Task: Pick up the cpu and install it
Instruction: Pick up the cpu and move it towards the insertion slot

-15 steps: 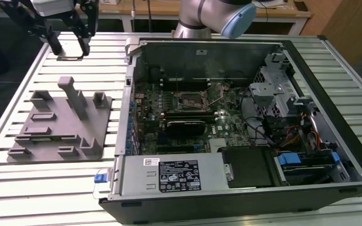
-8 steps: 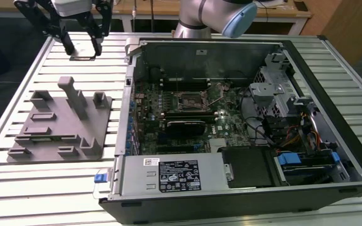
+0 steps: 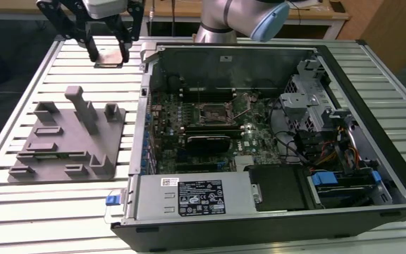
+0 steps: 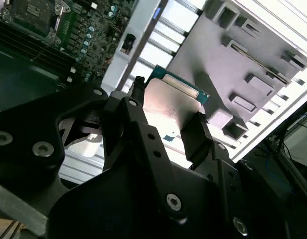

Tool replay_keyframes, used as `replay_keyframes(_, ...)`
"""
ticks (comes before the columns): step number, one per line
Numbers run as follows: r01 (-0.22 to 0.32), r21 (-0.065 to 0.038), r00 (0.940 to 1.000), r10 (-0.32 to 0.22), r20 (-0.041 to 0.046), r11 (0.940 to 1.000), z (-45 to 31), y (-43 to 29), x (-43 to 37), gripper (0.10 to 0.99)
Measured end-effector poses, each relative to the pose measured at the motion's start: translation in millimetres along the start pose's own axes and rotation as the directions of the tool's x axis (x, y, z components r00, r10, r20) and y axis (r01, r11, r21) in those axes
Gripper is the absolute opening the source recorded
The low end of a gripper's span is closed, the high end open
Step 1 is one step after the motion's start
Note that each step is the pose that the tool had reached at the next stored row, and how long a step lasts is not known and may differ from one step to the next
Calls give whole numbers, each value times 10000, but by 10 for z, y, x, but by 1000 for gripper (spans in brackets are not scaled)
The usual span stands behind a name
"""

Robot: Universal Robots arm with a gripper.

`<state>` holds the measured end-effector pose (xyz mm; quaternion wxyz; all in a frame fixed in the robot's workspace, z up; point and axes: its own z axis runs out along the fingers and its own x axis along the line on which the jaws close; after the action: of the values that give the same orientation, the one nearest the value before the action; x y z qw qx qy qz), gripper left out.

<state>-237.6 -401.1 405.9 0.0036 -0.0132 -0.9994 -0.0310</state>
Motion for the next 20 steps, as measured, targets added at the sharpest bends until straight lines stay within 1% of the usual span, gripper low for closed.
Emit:
replay_keyframes(13, -2, 1, 10000, 2, -22, 10000, -3, 11, -414, 541)
replay_keyframes(20, -3, 1, 10000, 3, -41, 10000, -5, 18, -679, 541)
